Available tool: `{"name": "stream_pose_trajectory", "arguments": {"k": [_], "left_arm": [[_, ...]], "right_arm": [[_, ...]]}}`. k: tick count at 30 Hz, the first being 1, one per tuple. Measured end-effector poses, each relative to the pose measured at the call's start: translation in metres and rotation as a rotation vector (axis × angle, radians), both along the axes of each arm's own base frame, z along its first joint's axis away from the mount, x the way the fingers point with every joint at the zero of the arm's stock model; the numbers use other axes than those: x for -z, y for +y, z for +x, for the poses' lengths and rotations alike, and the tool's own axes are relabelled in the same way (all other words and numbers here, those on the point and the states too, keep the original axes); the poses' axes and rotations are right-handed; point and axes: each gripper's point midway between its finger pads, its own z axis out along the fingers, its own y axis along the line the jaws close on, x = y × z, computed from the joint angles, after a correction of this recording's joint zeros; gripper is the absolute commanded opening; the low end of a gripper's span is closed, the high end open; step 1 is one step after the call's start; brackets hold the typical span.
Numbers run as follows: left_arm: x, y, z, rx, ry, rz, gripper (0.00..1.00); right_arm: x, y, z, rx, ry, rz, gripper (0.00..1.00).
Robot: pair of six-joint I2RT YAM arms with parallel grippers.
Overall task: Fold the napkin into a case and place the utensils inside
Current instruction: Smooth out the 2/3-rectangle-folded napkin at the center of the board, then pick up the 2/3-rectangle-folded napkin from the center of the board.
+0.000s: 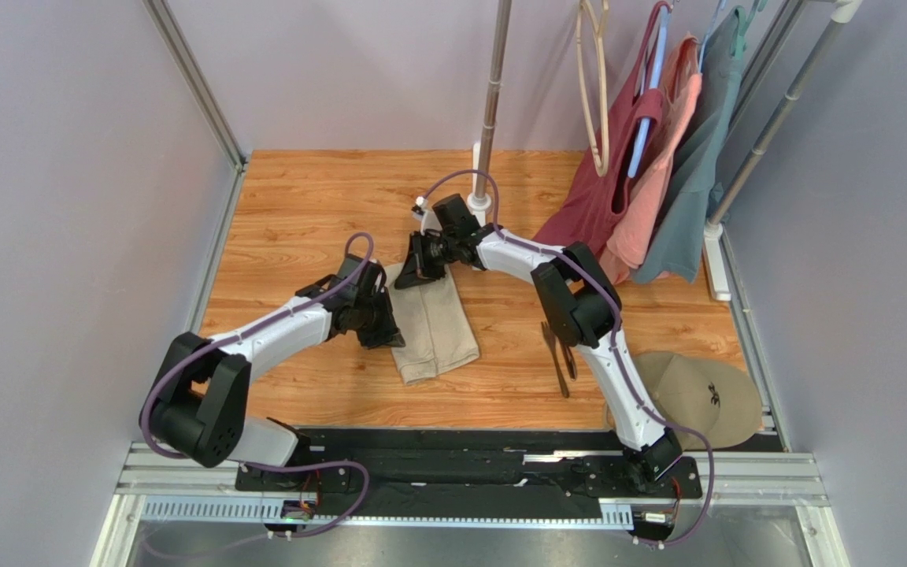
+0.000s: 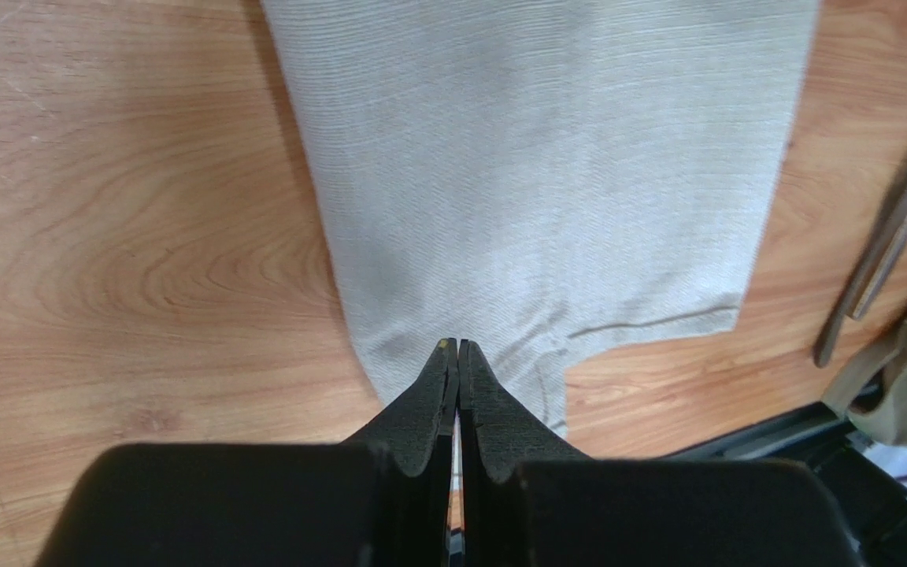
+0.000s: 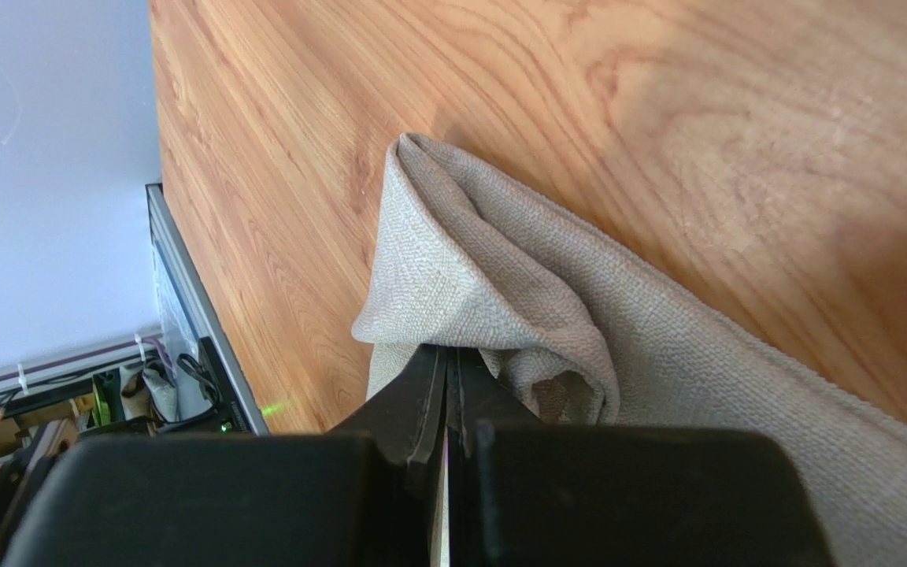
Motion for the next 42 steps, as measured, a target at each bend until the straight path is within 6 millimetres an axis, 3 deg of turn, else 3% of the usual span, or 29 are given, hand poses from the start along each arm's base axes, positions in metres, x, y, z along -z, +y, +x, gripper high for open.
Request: {"name": "stream_pose_trajectory", "arguments": {"k": [6,14,23,26,30,34,37,38,40,42], "left_arm": [[-0.016,-0.011,-0.004,0.02,-0.029,-0.06,0.02],[0.01,-0.009,-0.033,0.02,0.056,-0.059,0.02],[0.019,-0.017,-0.037,0.03,0.067,-0.056,0.02],[0.024,-0.014,-0.036,0.019,0.07,-0.036,0.05],[0.021,-0.01,-0.033,0.016,0.041,-0.004,0.18],[-0.002,-0.013,-0.02,0.025,-0.031,-0.011,0.28],[-0.028,-0.024,-0.004,0.043,-0.107,-0.045,0.32],[-0.037,-0.028,0.002,0.051,-0.131,-0.055,0.33],[-0.052,-0.037,0.011,0.066,-0.17,-0.072,0.35],[-0.065,-0.047,0.02,0.091,-0.201,-0.072,0.52]], "right_arm": [[0.0,-0.003,0.002,0.004,0.003,-0.008,0.0],[-0.01,-0.013,-0.007,0.006,-0.001,-0.028,0.0],[-0.009,-0.021,0.005,0.03,-0.011,-0.029,0.0],[-0.001,-0.021,0.013,0.039,-0.008,-0.032,0.0],[0.004,-0.021,0.015,0.039,0.004,-0.032,0.01],[0.003,-0.024,0.013,0.048,0.009,-0.042,0.13],[-0.006,-0.035,0.001,0.063,0.032,-0.076,0.31],[-0.013,-0.04,-0.001,0.074,0.029,-0.087,0.42],[-0.032,-0.053,-0.007,0.099,0.012,-0.106,0.53],[-0.055,-0.067,-0.014,0.128,-0.017,-0.115,0.57]]}}
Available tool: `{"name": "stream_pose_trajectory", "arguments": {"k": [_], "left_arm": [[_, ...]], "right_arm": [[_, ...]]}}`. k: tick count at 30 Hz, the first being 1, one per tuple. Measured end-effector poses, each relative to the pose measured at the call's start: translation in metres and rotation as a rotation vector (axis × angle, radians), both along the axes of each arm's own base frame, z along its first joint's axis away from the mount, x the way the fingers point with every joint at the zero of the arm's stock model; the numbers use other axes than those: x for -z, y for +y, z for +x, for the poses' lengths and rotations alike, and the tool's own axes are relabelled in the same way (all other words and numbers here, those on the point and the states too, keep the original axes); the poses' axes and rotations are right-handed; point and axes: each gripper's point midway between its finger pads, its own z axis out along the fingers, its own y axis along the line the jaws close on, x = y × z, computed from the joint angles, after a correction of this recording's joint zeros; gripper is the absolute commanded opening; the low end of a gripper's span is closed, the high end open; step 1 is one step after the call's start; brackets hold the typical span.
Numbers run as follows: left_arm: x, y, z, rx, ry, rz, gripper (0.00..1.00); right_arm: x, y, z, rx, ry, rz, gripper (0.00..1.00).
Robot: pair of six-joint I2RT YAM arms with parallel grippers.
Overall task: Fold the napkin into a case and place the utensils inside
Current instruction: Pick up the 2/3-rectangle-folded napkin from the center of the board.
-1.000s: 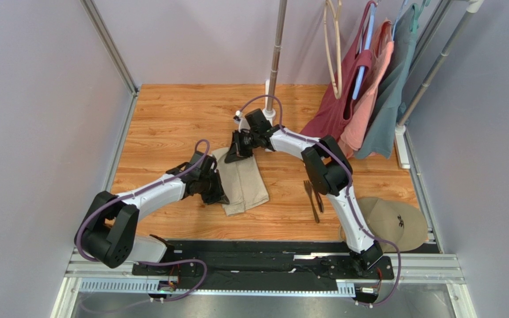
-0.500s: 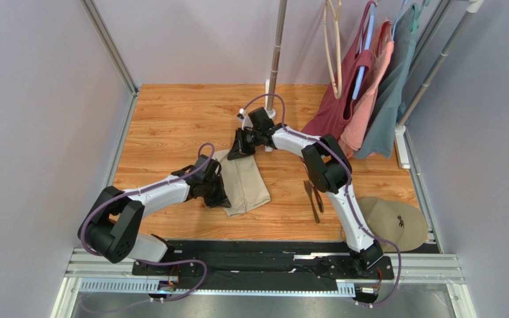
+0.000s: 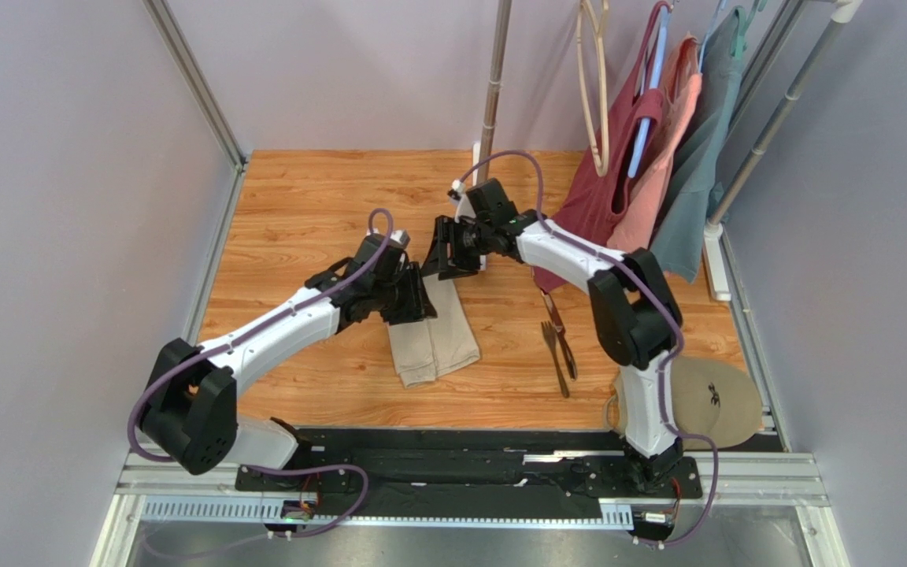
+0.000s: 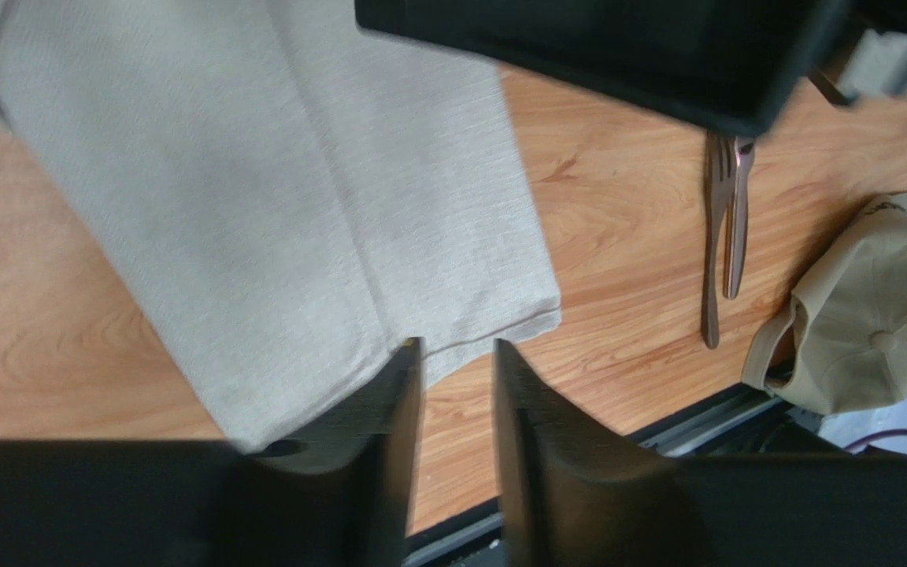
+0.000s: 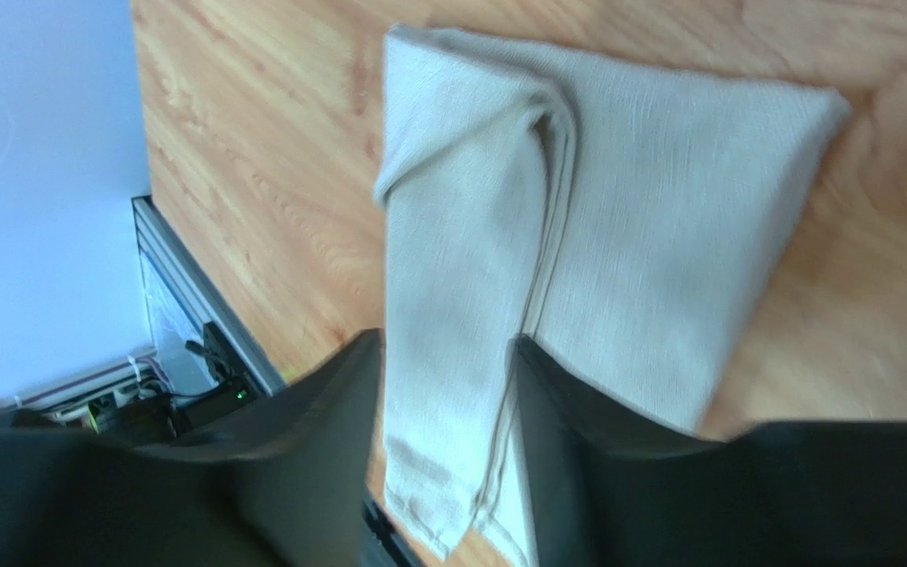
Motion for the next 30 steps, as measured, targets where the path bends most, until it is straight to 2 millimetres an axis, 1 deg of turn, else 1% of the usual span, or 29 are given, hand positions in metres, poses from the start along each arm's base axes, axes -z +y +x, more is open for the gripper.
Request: {"name": "stream_pose_trajectory", "arguments": {"k": [1,2,3,4,5,6,7,8,10,12,13,15,17,20,24,27,28,30], "left_arm": [[-0.004,-0.006,0.003,0.017,-0.012,0.008,0.52],[-0.007,-0.012,0.006,0.03,-0.02,0.011,0.53],[-0.009,-0.019,0.008,0.042,-0.023,0.029,0.53],[-0.011,-0.028,0.01,0.057,-0.024,0.044,0.62],[-0.012,-0.038,0.012,0.071,-0.026,0.061,0.72],[-0.012,-0.047,0.014,0.084,-0.024,0.071,0.72],[-0.012,-0.055,0.016,0.089,-0.026,0.094,0.72],[-0.011,-0.061,0.019,0.084,-0.021,0.13,0.72],[-0.007,-0.071,0.026,0.074,-0.009,0.196,0.73],[-0.003,-0.084,0.038,0.059,-0.005,0.273,0.73],[0.0,-0.089,0.045,0.047,-0.008,0.306,0.73],[0.01,-0.094,0.054,0.025,0.002,0.375,0.73],[0.024,-0.093,0.06,0.002,0.018,0.454,0.73],[0.046,-0.083,0.062,-0.032,0.063,0.575,0.74],[0.065,-0.067,0.06,-0.069,0.118,0.7,0.74],[0.073,-0.059,0.059,-0.084,0.142,0.749,0.7],[0.075,-0.058,0.059,-0.087,0.149,0.762,0.66],[0.079,-0.058,0.06,-0.09,0.16,0.772,0.62]], "right_arm": [[-0.013,-0.008,-0.003,0.014,-0.019,0.0,0.6],[-0.021,-0.017,-0.004,0.031,-0.033,-0.003,0.61],[-0.029,-0.03,-0.004,0.054,-0.048,-0.005,0.62],[-0.033,-0.042,-0.005,0.076,-0.054,-0.011,0.69],[-0.035,-0.057,-0.005,0.108,-0.056,-0.023,0.71],[-0.033,-0.072,-0.004,0.139,-0.056,-0.036,0.72],[-0.028,-0.091,-0.006,0.179,-0.045,-0.058,0.73],[-0.022,-0.105,-0.01,0.207,-0.03,-0.081,0.73],[-0.006,-0.138,-0.016,0.279,-0.001,-0.137,0.75],[0.012,-0.163,-0.031,0.328,0.035,-0.2,0.75],[0.017,-0.171,-0.039,0.341,0.049,-0.226,0.76],[0.023,-0.179,-0.053,0.349,0.056,-0.255,0.76],[0.025,-0.185,-0.063,0.353,0.053,-0.274,0.77],[0.014,-0.188,-0.066,0.356,0.008,-0.27,0.77],[0.008,-0.191,-0.066,0.362,-0.027,-0.263,0.78],[0.01,-0.192,-0.067,0.361,-0.029,-0.261,0.78],[0.011,-0.192,-0.068,0.36,-0.028,-0.261,0.78],[0.011,-0.192,-0.068,0.361,-0.028,-0.26,0.78]]}}
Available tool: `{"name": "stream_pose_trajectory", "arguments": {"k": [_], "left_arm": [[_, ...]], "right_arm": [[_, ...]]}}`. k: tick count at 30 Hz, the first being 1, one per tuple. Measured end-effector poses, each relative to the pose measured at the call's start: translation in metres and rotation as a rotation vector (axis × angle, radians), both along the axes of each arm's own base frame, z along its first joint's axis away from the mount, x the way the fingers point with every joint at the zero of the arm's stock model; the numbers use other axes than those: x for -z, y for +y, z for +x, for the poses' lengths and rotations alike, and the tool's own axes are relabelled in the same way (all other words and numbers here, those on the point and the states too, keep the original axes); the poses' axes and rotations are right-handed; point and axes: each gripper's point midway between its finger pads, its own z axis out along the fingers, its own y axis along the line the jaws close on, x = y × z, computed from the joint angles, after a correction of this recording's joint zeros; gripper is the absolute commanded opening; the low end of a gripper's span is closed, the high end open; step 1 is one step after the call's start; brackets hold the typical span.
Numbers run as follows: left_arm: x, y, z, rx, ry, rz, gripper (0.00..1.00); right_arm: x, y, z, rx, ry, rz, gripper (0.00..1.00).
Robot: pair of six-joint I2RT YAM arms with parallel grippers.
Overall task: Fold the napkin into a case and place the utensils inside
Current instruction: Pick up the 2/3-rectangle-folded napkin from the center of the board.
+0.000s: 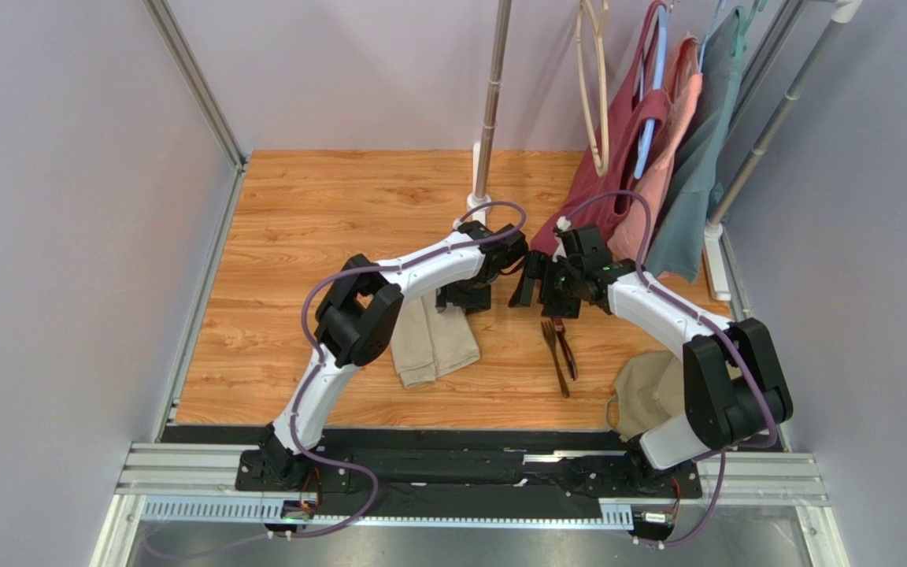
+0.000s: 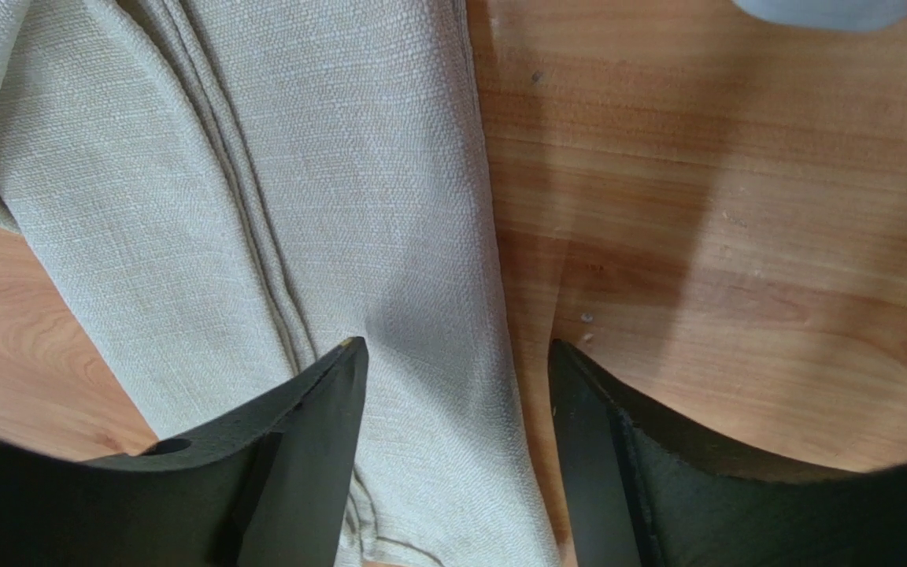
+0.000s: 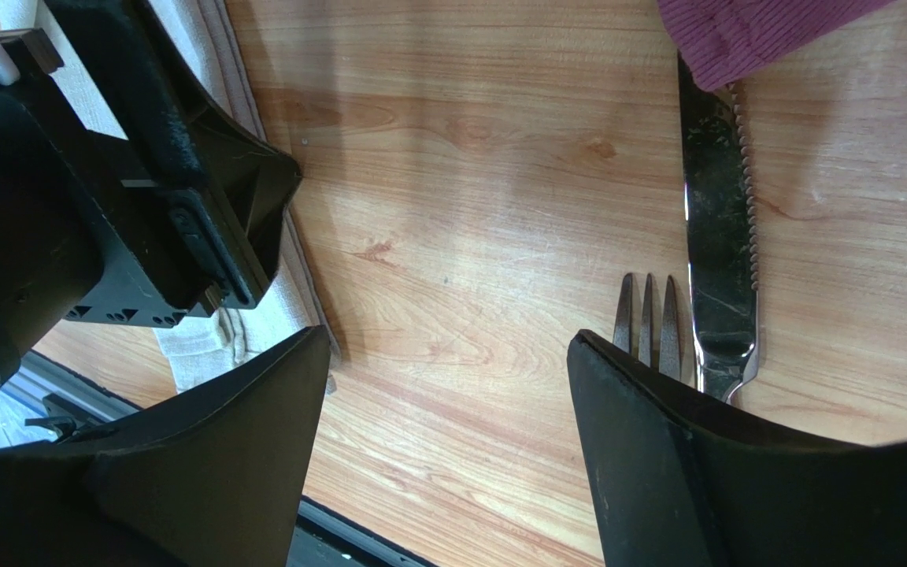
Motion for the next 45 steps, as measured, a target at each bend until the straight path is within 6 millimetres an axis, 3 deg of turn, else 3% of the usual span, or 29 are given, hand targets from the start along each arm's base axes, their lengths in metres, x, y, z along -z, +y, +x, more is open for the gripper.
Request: {"name": "stream_pose_trajectory", "arguments": {"k": [3,4,6,7,10,18,24,29,40,45], "left_arm": [[0.002,-0.001,0.002,-0.006,0.002,-0.003,0.46],[0.002,-0.001,0.002,-0.005,0.005,-0.004,0.34],[0.006,0.001,0.004,-0.003,0.009,-0.013,0.22],[0.007,0.002,0.004,0.0,0.01,-0.022,0.11],[0.007,0.006,0.0,0.022,0.013,-0.079,0.04],[-0.008,0.031,-0.018,0.073,0.013,-0.306,0.0],[-0.031,0.02,-0.025,0.132,-0.038,-0.495,0.0],[-0.03,0.012,-0.03,0.158,-0.04,-0.586,0.0],[-0.025,0.008,-0.032,0.17,-0.036,-0.669,0.0],[-0.029,0.005,-0.032,0.181,-0.049,-0.697,0.0]], "right_arm": [[0.001,-0.001,0.001,0.001,-0.003,0.0,0.78],[0.001,-0.001,0.001,0.0,-0.003,0.0,0.78],[0.0,0.0,0.001,-0.006,-0.008,0.01,0.8],[0.0,0.002,0.001,-0.01,-0.012,0.015,0.81],[-0.003,0.007,0.003,-0.032,-0.025,0.045,0.82],[0.003,0.034,0.011,-0.103,0.003,0.145,0.85],[0.005,0.073,0.035,-0.139,0.017,0.237,0.86],[-0.001,0.108,0.057,-0.135,0.023,0.337,0.88],[0.003,0.141,0.047,-0.118,0.07,0.359,0.79],[0.024,0.144,0.044,-0.094,0.11,0.331,0.75]]}}
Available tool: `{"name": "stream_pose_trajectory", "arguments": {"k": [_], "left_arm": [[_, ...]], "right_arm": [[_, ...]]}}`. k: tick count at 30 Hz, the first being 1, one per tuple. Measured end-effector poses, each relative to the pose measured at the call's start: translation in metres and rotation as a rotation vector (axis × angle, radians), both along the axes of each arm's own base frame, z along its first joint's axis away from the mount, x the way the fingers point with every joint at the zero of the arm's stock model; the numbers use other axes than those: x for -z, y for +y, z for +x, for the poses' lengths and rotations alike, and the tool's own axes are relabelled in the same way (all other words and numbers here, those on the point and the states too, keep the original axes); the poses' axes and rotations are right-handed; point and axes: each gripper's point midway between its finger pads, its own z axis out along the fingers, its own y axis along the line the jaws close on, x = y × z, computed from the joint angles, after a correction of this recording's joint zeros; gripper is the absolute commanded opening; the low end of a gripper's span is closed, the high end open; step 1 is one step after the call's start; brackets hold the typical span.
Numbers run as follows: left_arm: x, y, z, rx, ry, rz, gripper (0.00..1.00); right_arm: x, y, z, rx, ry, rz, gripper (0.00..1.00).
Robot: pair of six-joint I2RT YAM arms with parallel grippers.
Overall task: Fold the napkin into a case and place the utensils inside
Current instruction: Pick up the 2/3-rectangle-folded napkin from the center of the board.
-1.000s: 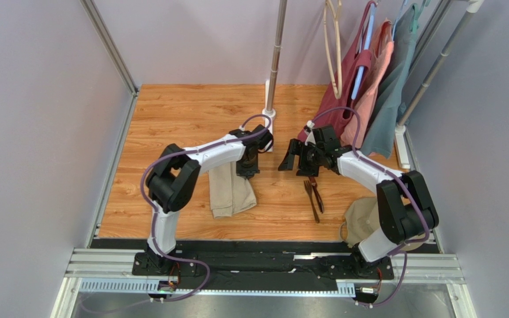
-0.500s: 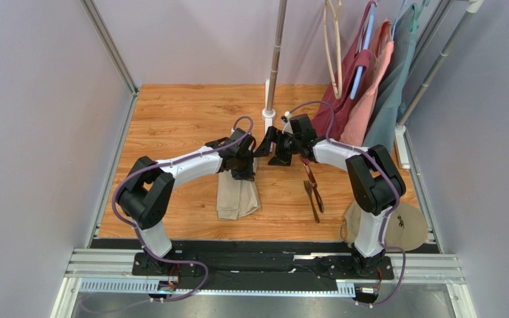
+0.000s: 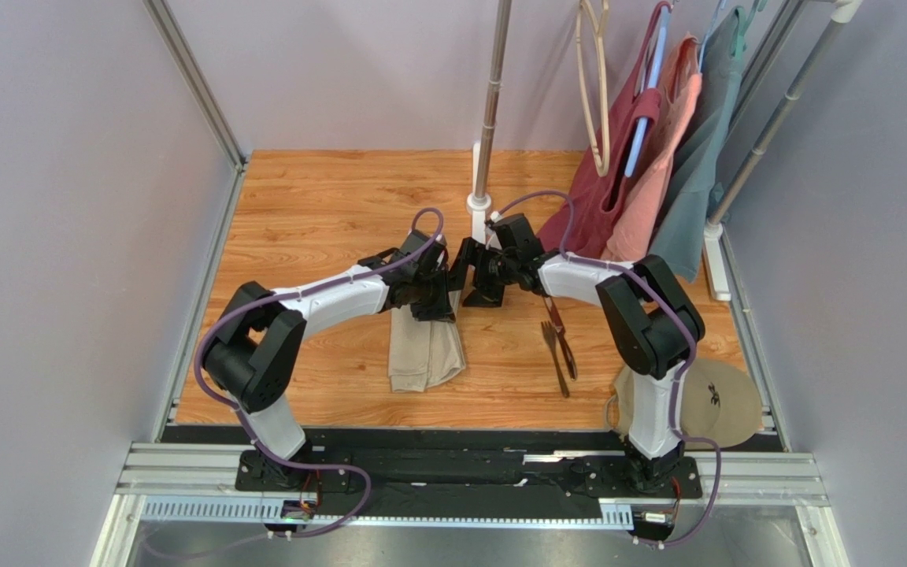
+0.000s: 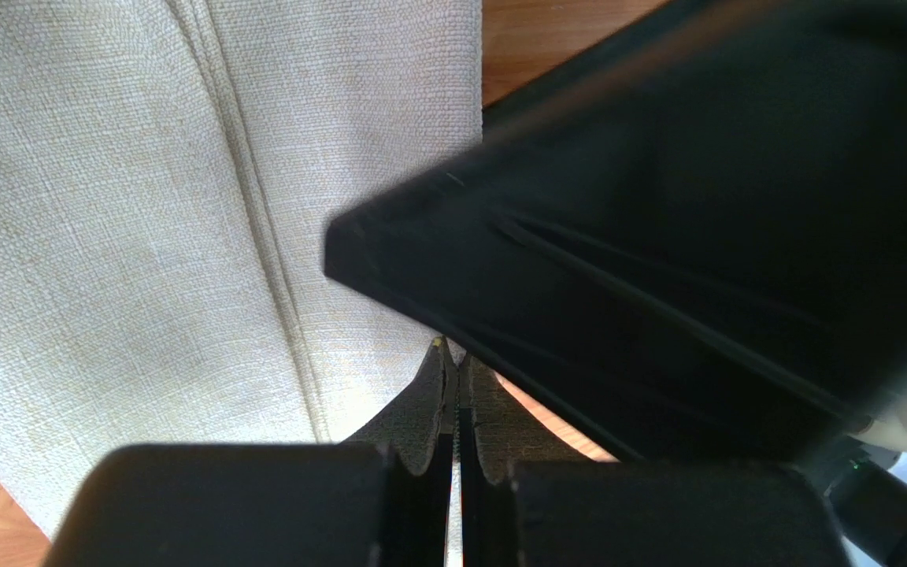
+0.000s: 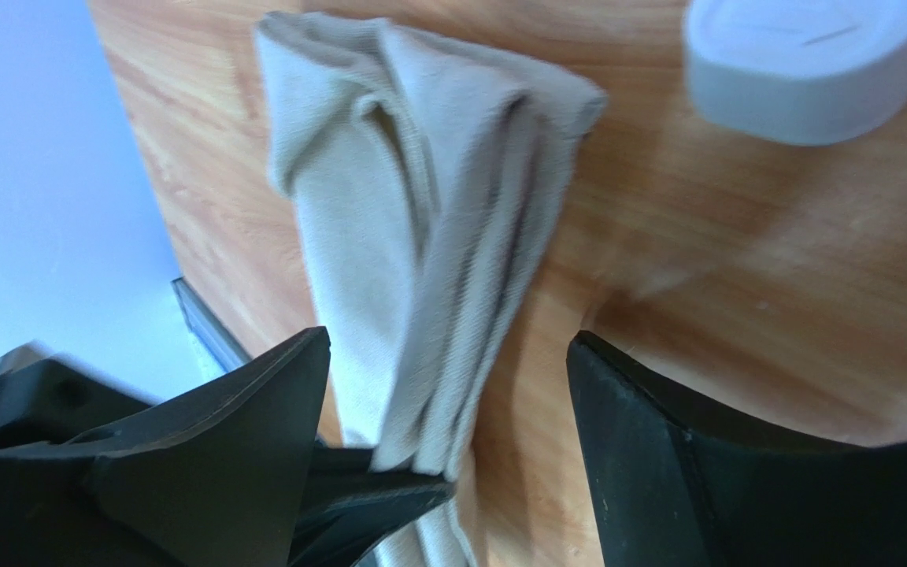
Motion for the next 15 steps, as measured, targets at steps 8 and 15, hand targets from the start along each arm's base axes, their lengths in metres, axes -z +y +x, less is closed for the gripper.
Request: {"name": "stream_pose_trajectory", "arguments": {"k": [8,15], "left_arm": [[0.0,-0.002,-0.004,0.018,-0.002,-0.028,0.0],[-0.007,-0.004,-0.005,0.038,-0.022,-0.046,0.0]], "right_arm": [[0.01,0.012,0.025,0.014,-0.011,-0.021,0.58],[0.021,0.016,0.033,0.033,-0.003,-0.111,0.39]]}}
